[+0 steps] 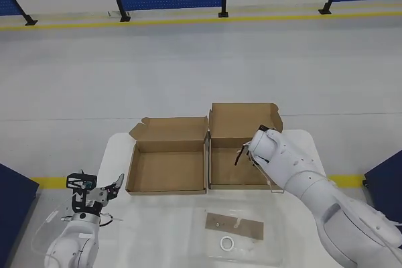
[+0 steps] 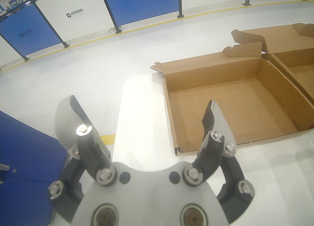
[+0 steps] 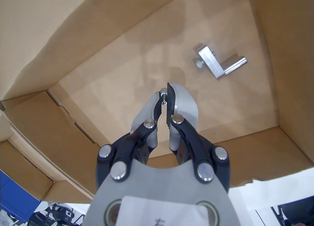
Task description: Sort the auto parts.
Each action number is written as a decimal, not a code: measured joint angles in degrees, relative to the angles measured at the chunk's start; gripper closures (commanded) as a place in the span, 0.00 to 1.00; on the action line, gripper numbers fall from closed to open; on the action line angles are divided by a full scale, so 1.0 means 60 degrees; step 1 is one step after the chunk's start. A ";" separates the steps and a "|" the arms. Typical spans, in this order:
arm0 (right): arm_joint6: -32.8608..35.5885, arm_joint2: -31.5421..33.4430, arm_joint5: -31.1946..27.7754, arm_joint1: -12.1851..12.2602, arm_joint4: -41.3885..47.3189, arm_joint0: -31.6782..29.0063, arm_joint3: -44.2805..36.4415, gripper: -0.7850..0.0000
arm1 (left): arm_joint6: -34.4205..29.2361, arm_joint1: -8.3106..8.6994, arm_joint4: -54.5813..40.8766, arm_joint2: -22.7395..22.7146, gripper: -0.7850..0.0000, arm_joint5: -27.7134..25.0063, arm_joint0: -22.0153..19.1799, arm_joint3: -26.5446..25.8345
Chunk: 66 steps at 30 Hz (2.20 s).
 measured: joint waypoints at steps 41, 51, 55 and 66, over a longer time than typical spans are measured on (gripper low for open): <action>0.0639 0.0644 -0.0939 -0.0368 -0.0390 0.0545 0.0405 0.00 | 0.0000 0.0000 0.0000 0.0000 0.00 0.0000 0.0000 0.0000; 0.0646 0.0463 -0.1265 -0.0278 -0.1105 0.0483 -0.0322 0.00 | 0.0000 0.0000 0.0000 0.0000 0.00 0.0000 0.0000 0.0000; 0.1609 0.0282 -0.1317 0.0020 -0.2194 0.0549 -0.1379 0.00 | 0.0000 0.0000 0.0000 0.0000 0.00 0.0000 0.0000 0.0000; 0.4837 0.0666 -0.2260 0.1313 -0.4656 -0.0123 -0.5299 0.00 | 0.0000 0.0000 0.0000 0.0000 0.00 0.0000 0.0000 0.0000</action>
